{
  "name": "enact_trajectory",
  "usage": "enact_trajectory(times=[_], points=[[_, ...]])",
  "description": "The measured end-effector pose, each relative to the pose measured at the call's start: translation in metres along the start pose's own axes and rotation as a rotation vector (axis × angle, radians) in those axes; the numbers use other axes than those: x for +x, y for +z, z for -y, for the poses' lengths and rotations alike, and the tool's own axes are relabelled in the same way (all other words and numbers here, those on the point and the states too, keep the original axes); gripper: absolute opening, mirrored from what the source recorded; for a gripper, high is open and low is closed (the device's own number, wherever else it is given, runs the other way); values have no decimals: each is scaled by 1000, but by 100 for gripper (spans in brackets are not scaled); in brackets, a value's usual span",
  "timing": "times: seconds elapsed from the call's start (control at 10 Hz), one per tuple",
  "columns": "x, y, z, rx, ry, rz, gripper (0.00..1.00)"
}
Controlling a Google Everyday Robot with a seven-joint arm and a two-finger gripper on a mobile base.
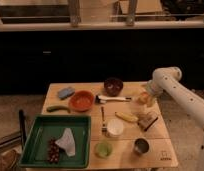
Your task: Place apple in plastic cup
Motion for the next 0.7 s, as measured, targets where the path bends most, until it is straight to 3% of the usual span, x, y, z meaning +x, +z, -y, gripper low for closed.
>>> enact_trajectory(times=[0.5,0.7], points=[[18,20,0,73,26,15,80],[21,25,2,105,41,47,80]])
